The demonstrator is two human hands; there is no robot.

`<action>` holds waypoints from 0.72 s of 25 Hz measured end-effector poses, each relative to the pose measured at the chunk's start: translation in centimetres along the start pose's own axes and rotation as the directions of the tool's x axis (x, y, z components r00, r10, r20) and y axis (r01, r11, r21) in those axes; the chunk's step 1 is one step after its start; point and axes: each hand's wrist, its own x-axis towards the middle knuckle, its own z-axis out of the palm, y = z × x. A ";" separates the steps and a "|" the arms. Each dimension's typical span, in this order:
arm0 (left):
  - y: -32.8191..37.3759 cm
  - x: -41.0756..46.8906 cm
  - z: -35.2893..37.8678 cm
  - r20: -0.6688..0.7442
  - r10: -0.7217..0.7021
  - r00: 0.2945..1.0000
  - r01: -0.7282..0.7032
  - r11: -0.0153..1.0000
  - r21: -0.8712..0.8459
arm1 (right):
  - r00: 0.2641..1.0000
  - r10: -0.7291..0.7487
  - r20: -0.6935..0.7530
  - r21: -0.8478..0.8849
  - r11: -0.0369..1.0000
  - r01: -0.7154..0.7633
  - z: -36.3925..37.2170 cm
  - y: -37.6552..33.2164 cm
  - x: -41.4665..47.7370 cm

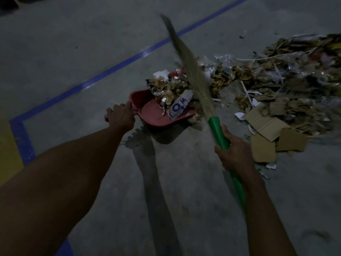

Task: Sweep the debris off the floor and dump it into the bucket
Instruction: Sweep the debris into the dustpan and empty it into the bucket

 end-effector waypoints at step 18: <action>1.6 -0.4 -0.6 0.030 -0.003 1.000 0.003 1.000 0.011 | 0.997 0.072 0.029 0.083 0.994 -0.074 -0.8 0.5 -3.1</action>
